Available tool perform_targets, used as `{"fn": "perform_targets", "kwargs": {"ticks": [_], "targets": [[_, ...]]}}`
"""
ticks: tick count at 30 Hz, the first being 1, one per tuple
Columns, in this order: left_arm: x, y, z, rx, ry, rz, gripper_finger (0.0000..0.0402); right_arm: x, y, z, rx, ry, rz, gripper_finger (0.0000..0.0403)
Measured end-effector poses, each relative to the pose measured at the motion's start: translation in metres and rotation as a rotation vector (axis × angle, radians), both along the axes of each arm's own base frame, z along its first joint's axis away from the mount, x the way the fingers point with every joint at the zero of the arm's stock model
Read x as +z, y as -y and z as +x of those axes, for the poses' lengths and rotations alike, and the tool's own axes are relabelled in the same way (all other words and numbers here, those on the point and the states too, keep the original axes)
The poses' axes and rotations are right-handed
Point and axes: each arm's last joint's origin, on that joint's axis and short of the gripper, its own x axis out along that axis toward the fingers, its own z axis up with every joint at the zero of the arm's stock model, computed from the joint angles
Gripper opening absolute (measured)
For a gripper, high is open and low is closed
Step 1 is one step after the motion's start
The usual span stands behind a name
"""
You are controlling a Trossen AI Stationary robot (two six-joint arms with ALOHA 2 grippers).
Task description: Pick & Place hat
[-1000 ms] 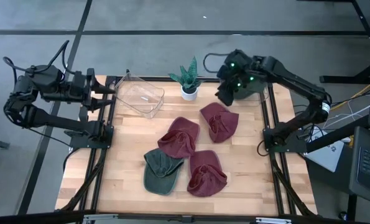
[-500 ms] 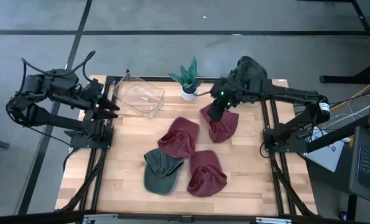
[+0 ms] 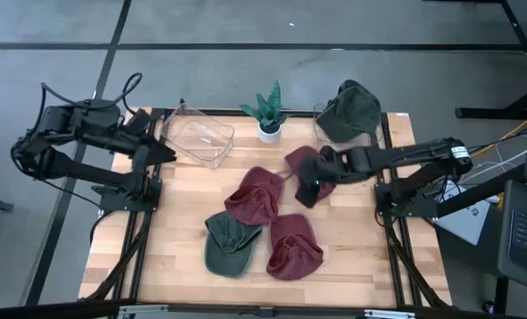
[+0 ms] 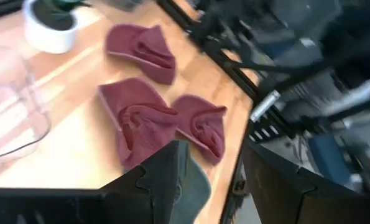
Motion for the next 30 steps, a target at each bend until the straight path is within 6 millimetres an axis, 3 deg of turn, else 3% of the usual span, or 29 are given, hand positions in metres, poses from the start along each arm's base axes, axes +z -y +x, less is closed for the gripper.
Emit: {"fn": "perform_targets", "kwargs": {"ticks": [4, 9, 17, 23, 30], "targets": [[-0.003, -0.001, 0.012, 0.005, -0.039, -0.015, 0.0171, 0.002, -0.023, -0.002, 0.022, 0.043, -0.065, 0.0169], [-0.009, 0.004, 0.039, -0.147, -0.11, -0.047, 0.0171, 0.004, -0.043, -0.004, 0.035, 0.097, -0.062, 0.0169], [-0.026, 0.046, 0.078, -0.35, -0.252, -0.02, 0.0171, 0.005, -0.064, -0.01, -0.025, 0.164, -0.059, 0.0169], [-0.043, 0.087, 0.101, -0.293, -0.326, 0.084, 0.0171, 0.005, -0.074, -0.014, -0.025, 0.184, -0.058, 0.0169], [-0.07, 0.12, 0.128, -0.082, -0.406, 0.099, 0.0171, 0.006, -0.079, -0.015, -0.014, 0.197, -0.04, 0.0169]]}}
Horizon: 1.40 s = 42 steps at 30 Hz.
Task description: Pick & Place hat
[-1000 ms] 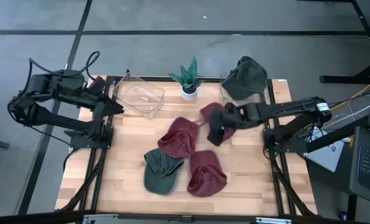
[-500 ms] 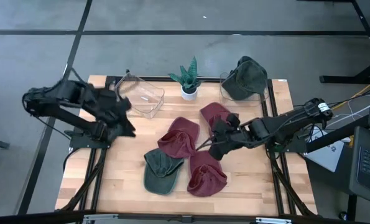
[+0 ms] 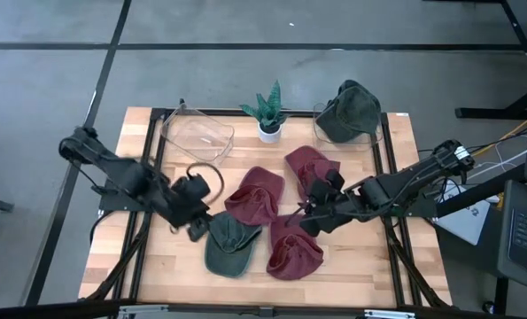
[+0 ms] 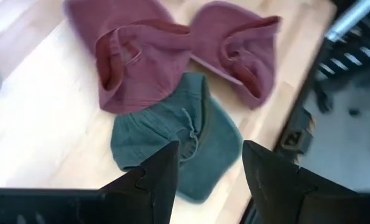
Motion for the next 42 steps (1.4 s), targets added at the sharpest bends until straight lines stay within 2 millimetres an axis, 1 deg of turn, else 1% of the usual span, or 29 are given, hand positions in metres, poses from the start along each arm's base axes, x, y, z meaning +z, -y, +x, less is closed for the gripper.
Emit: {"fn": "perform_targets", "kwargs": {"ticks": [4, 7, 12, 17, 21, 25, 31, 34, 39, 42], "targets": [[-0.022, 0.024, 0.014, 0.111, -0.039, 0.02, 0.0171, 0.001, -0.003, 0.001, 0.004, 0.027, 0.016, 0.0169], [-0.037, 0.042, 0.021, 0.134, -0.057, 0.064, 0.0171, 0.003, -0.007, 0.002, 0.023, 0.048, 0.023, 0.0169], [-0.059, 0.067, 0.022, 0.211, -0.101, 0.052, 0.0171, 0.004, -0.011, 0.002, 0.043, 0.063, 0.025, 0.0169], [-0.078, 0.082, 0.015, 0.433, -0.11, 0.053, 0.0171, 0.006, -0.012, 0.004, 0.053, 0.092, 0.03, 0.0169], [-0.092, 0.083, 0.007, 0.63, -0.183, 0.106, 0.0171, 0.01, -0.014, 0.008, 0.079, 0.134, 0.027, 0.0169], [-0.099, 0.081, 0.008, 0.718, -0.238, 0.115, 0.0171, 0.012, -0.015, 0.01, 0.104, 0.16, 0.007, 0.0169], [-0.1, 0.075, 0.027, 0.684, -0.243, 0.028, 0.0171, 0.012, -0.01, 0.012, 0.106, 0.154, -0.015, 0.0169], [-0.106, 0.071, 0.034, 0.664, -0.247, 0.023, 0.0171, 0.012, -0.006, 0.014, 0.107, 0.147, -0.034, 0.0169], [-0.124, 0.065, 0.031, 0.712, -0.271, 0.059, 0.0171, 0.012, -0.003, 0.015, 0.108, 0.135, -0.052, 0.0169], [-0.137, 0.062, 0.027, 0.718, -0.295, 0.027, 0.0171, 0.012, -0.002, 0.015, 0.113, 0.13, -0.057, 0.0169]]}}
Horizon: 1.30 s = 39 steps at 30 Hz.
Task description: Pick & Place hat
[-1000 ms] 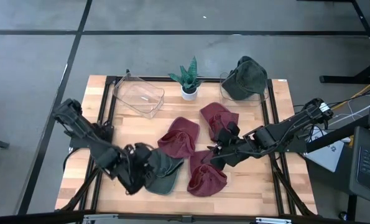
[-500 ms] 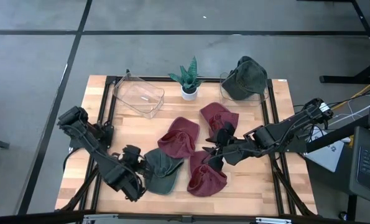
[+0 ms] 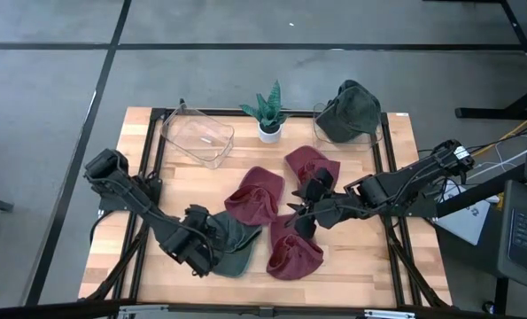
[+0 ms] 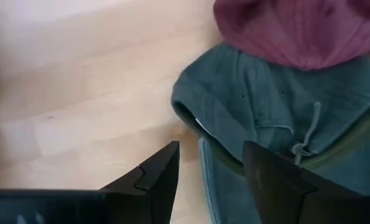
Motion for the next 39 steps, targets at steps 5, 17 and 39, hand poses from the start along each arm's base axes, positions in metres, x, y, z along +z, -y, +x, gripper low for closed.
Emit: {"fn": "perform_targets", "kwargs": {"ticks": [5, 17, 39], "targets": [[-0.027, -0.008, -0.001, 0.021, 0.079, -0.08, 0.0171, 0.0, 0.0, 0.0, 0.004, -0.005, -0.007, 0.0169], [-0.048, -0.021, -0.008, 0.095, 0.069, -0.065, 0.0171, -0.001, 0.0, -0.001, 0.005, -0.016, -0.011, 0.0169], [-0.074, -0.026, -0.01, 0.099, 0.134, -0.083, 0.0103, -0.001, 0.0, -0.001, 0.027, -0.025, -0.015, 0.0169]]}}
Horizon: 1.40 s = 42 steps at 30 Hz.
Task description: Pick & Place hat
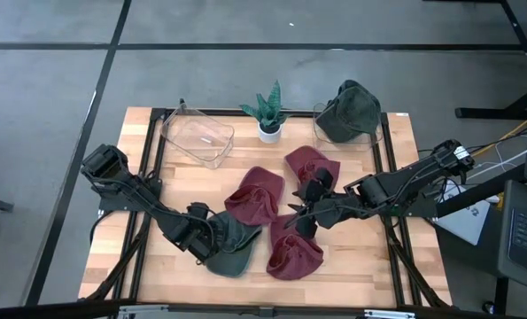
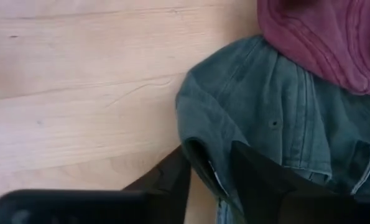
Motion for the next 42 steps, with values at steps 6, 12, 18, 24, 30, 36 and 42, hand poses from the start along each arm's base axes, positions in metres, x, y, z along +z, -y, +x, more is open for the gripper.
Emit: {"fn": "perform_targets", "kwargs": {"ticks": [6, 12, 18, 24, 30, 36, 42], "targets": [[0.001, 0.0, 0.004, -0.03, 0.034, 0.015, 0.0014, 0.0, -0.001, 0.0, 0.028, -0.012, 0.022, 0.0169], [0.003, 0.004, 0.016, -0.13, 0.107, -0.02, 0.0012, 0.0, -0.001, 0.0, 0.029, -0.012, 0.021, 0.0169], [0.011, 0.013, 0.024, -0.257, 0.189, -0.092, 0.0011, 0.001, 0.001, 0.0, -0.031, 0.02, -0.035, 0.0169], [0.031, 0.017, 0.015, -0.326, 0.253, -0.115, 0.0009, 0.003, 0.002, 0.002, -0.042, 0.042, -0.032, 0.0169], [0.064, 0.009, 0.003, -0.318, 0.393, -0.081, 0.001, 0.005, 0.008, 0.006, -0.073, 0.071, -0.022, 0.0169], [0.1, -0.006, -0.008, -0.284, 0.568, 0.028, 0.001, 0.009, 0.011, 0.012, -0.071, 0.125, 0.015, 0.0169], [0.13, -0.014, -0.015, -0.318, 0.738, 0.112, 0.001, 0.013, 0.01, 0.016, 0.032, 0.145, 0.003, 0.0169]]}}
